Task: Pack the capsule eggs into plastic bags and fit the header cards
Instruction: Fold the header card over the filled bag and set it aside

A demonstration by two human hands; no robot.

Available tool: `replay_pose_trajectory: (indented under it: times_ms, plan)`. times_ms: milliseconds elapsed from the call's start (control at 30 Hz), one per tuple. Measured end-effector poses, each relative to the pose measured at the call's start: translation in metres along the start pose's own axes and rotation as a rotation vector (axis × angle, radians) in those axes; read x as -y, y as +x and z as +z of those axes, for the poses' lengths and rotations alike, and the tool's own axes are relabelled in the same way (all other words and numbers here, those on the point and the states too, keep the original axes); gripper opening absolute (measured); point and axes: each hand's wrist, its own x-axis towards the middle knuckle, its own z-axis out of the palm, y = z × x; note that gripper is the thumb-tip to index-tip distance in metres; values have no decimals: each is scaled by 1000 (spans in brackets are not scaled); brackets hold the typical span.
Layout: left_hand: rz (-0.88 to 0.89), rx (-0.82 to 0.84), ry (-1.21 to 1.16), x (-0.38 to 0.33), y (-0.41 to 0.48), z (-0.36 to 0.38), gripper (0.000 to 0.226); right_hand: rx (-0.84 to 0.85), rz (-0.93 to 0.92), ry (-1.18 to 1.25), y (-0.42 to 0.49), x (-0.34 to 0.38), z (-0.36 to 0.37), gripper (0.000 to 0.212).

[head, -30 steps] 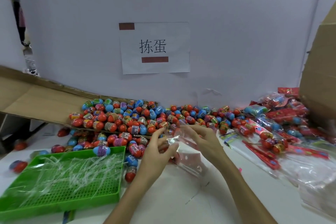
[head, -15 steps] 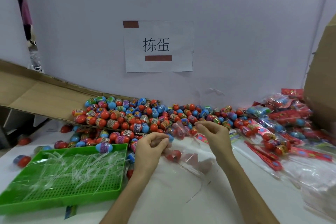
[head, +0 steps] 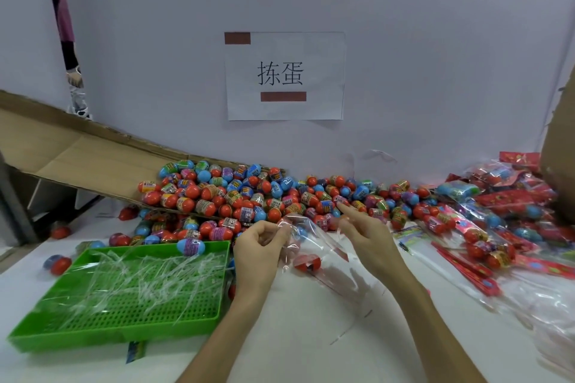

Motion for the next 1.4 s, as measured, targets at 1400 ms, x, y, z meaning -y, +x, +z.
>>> replay_pose_trajectory:
  times_ms: [1400]
  plan:
    - [-147, -184, -231, 5, 14, -10, 31, -79, -207, 90, -18, 37, 23, 43]
